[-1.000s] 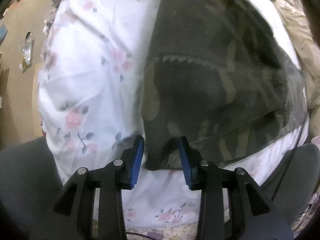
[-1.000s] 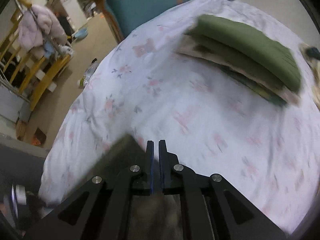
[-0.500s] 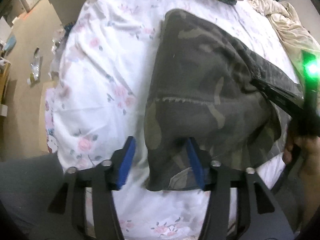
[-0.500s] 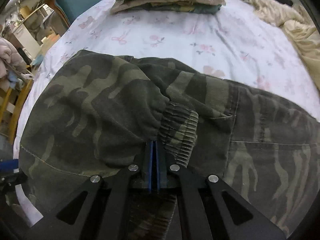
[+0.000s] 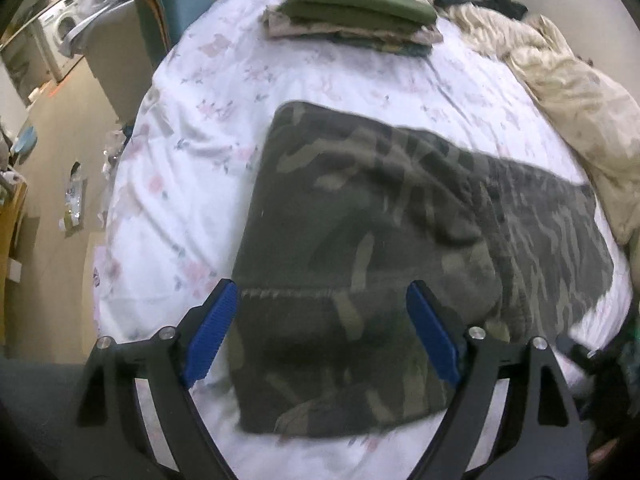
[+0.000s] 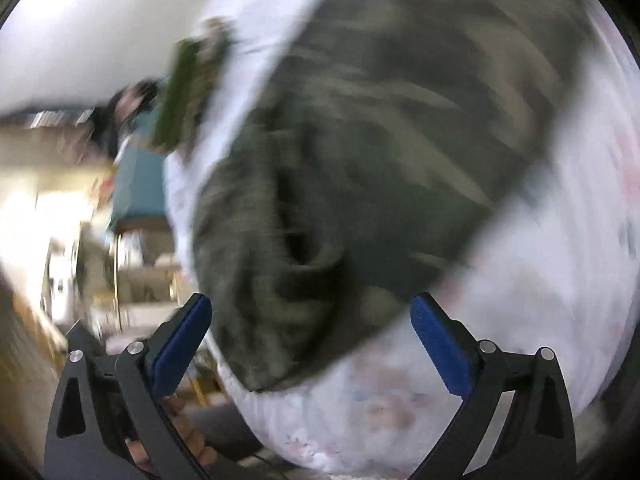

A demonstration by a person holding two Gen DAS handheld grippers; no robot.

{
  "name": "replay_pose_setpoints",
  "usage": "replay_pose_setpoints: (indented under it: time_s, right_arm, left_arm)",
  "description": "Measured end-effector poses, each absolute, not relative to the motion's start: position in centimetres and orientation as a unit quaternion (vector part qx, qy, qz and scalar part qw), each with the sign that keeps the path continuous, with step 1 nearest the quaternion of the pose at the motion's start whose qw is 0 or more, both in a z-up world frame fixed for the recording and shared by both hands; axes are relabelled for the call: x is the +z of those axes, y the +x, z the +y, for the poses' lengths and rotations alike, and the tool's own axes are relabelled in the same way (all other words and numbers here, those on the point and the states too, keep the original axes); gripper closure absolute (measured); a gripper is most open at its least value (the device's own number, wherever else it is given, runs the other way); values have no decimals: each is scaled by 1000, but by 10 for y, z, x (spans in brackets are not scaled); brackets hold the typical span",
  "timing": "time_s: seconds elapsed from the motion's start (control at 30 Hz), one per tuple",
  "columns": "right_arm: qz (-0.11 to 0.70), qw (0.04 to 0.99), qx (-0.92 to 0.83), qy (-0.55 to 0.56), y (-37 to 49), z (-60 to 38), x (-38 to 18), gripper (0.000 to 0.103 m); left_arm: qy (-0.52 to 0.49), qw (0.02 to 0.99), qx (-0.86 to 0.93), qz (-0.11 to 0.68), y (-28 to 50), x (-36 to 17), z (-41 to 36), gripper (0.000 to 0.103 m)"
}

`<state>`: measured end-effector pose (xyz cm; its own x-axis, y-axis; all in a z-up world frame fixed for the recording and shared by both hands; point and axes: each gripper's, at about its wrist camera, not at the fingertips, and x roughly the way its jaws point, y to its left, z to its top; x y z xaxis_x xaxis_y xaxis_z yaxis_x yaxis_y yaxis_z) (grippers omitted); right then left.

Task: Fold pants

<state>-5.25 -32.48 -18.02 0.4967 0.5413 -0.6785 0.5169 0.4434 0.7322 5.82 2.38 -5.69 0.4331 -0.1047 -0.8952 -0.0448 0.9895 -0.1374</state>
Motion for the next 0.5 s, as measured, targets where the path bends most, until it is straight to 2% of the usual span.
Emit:
replay_pose_setpoints:
  time_s: [0.17, 0.4, 0.5]
  right_arm:
    - [456, 706, -88, 535, -40, -383, -184, 3]
    - [310, 716, -239, 578, -34, -535, -173, 5]
    - [295, 724, -286, 555, -26, -576, -163, 9]
  left_arm:
    - [-121, 836, 2, 535, 73, -80, 27, 19]
    - [-82, 823, 1, 562, 77, -105, 20, 19]
    - [-81, 819, 2, 567, 78, -107, 19, 18]
